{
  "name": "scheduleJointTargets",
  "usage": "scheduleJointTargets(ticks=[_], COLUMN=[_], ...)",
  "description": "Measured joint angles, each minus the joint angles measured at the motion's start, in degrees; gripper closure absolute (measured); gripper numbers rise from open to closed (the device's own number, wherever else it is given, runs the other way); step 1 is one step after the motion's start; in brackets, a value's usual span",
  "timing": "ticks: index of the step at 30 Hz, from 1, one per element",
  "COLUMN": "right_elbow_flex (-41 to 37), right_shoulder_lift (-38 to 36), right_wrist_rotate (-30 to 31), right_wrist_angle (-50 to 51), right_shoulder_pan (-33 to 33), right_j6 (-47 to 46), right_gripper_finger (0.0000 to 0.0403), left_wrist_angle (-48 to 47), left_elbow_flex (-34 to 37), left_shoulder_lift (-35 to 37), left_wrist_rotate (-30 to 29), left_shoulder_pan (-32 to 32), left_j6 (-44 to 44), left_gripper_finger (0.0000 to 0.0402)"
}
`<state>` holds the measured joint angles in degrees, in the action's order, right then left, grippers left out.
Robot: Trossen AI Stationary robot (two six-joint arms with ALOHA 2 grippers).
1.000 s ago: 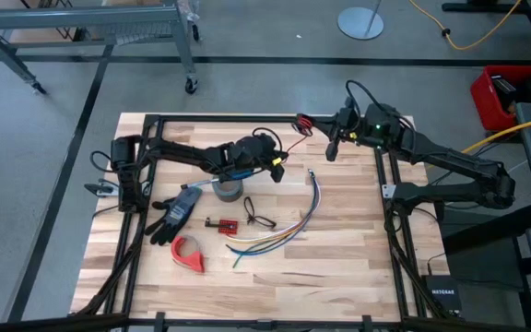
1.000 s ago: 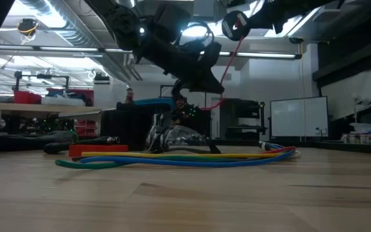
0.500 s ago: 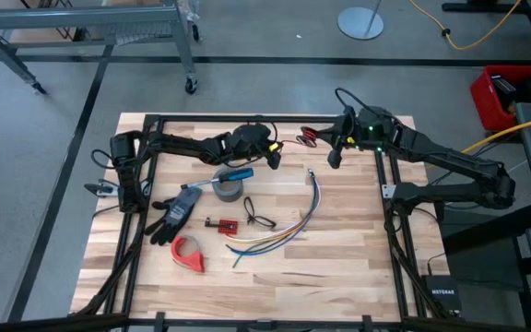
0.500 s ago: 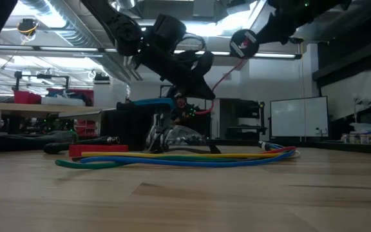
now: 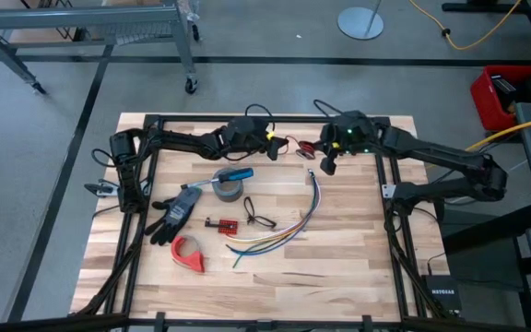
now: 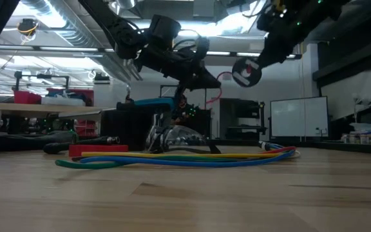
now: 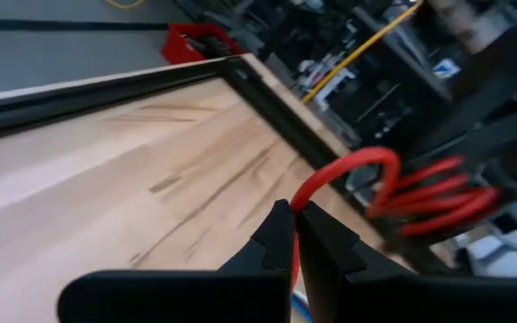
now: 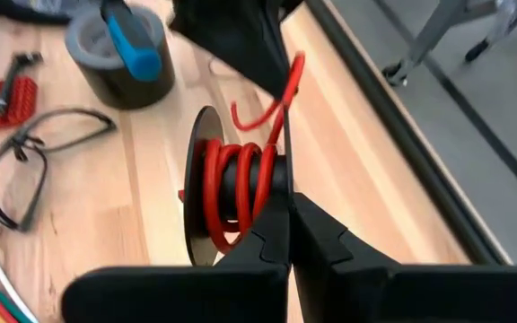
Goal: Coil cords
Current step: Coil the red wire on the spool
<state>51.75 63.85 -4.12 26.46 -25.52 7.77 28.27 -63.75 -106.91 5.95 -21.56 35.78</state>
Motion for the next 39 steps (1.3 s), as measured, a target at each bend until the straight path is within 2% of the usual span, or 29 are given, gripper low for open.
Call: scheduleJointTargets(ticks=[12, 30, 39], right_elbow_flex=[0.00, -0.02, -0.09], right_shoulder_lift=[6.68, 15.46, 15.55], right_wrist_rotate=[10.08, 9.97, 8.81], right_wrist_angle=[-2.43, -18.00, -26.46], right_shoulder_pan=[0.00, 0.07, 0.07], right_j6=[-1.34, -4.84, -10.87], right_gripper_finger=[0.0402, 0.0402, 0.0402], left_wrist_angle=[1.29, 5.23, 5.69], left_elbow_flex=[0.00, -0.09, -0.11], left_shoulder_lift=[0.00, 0.00, 0.04], left_wrist_rotate=[6.77, 6.46, 1.34], left_shoulder_pan=[0.23, 3.18, 4.38], left_j6=[4.71, 6.26, 1.33], left_gripper_finger=[0.0401, 0.0401, 0.0401])
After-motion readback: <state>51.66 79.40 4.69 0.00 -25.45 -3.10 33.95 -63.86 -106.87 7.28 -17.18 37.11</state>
